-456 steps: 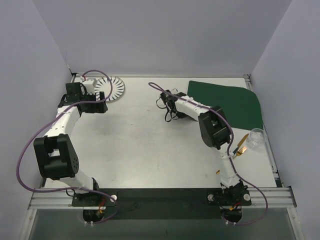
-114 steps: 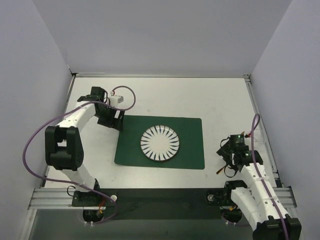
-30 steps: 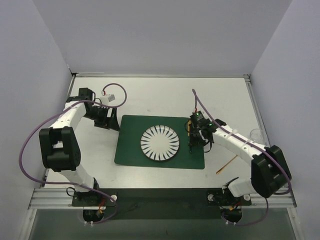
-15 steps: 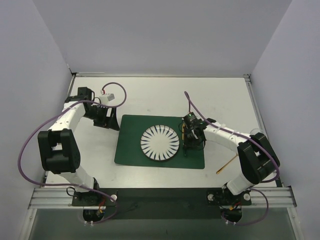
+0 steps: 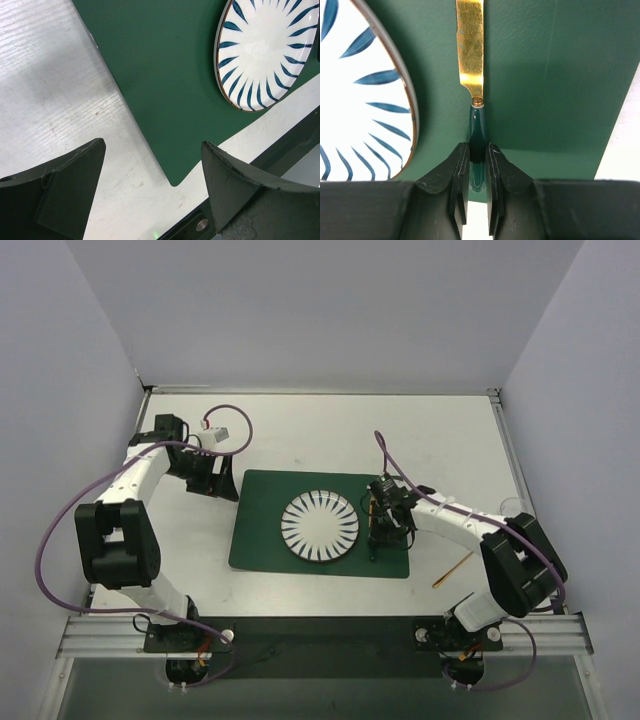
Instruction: Set the dinner table for one person
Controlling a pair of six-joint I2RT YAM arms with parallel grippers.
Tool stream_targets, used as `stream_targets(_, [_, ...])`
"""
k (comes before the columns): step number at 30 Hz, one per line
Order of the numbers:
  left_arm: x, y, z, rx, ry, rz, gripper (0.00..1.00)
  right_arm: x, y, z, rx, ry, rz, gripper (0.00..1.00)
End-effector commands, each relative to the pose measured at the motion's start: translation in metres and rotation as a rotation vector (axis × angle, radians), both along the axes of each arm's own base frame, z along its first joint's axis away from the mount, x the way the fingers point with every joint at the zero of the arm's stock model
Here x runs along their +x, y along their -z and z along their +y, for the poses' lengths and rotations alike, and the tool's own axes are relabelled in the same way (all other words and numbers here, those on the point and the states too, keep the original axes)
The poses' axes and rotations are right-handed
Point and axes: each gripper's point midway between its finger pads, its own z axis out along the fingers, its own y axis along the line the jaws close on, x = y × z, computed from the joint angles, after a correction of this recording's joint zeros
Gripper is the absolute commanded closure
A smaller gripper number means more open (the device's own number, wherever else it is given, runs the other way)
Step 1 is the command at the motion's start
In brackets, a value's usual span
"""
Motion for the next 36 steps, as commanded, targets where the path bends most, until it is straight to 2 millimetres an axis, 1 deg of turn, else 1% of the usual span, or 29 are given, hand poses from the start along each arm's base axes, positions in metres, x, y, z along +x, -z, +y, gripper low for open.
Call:
stream_targets(1, [0.003, -0.018, 0.002, 0.002, 0.008, -0.063, 0.12, 0.006, -0.026, 0.003, -0.01, 0.001, -0.053, 1.0])
stream_targets(2, [0.003, -0.017, 0.002, -0.001, 0.01, -0.06, 0.12, 0.008, -0.029, 0.005, -0.004, 0.001, -0.058, 1.0])
stream_targets(4, [0.004, -0.017, 0.002, -0.001, 0.01, -0.063, 0.12, 0.006, -0.028, 0.007, -0.001, 0.004, -0.051, 1.0])
stream_targets(10, [0.003, -0.015, 0.002, 0.001, 0.016, -0.059, 0.12, -0.004, -0.012, -0.003, -0.036, 0.021, -0.012, 1.0])
stream_targets(16, [0.003, -0.013, 0.003, 0.001, 0.017, -0.056, 0.12, -0.007, 0.001, -0.012, -0.081, 0.018, 0.019, 1.0])
stream_targets(21, [0.004, -0.011, 0.003, -0.001, 0.013, -0.048, 0.12, -0.009, 0.01, -0.014, -0.091, 0.008, 0.058, 1.0])
stream_targets(24, [0.005, -0.011, 0.003, 0.002, 0.014, -0.051, 0.12, -0.01, 0.012, -0.014, -0.09, 0.018, 0.064, 1.0])
stream_targets(29, [0.006, -0.009, 0.003, 0.002, 0.011, -0.047, 0.12, -0.007, 0.009, -0.011, -0.071, 0.032, 0.051, 1.0])
stream_targets(32, [0.006, -0.008, 0.004, 0.003, 0.011, -0.043, 0.12, -0.012, 0.01, -0.012, -0.068, 0.044, 0.061, 1.0])
stream_targets(33, [0.006, -0.009, 0.004, 0.003, 0.01, -0.044, 0.12, -0.018, 0.013, -0.014, -0.07, 0.042, 0.077, 1.0])
stream_targets(36, [0.006, -0.008, 0.003, 0.003, 0.01, -0.044, 0.12, -0.022, 0.013, -0.015, -0.064, 0.052, 0.077, 1.0])
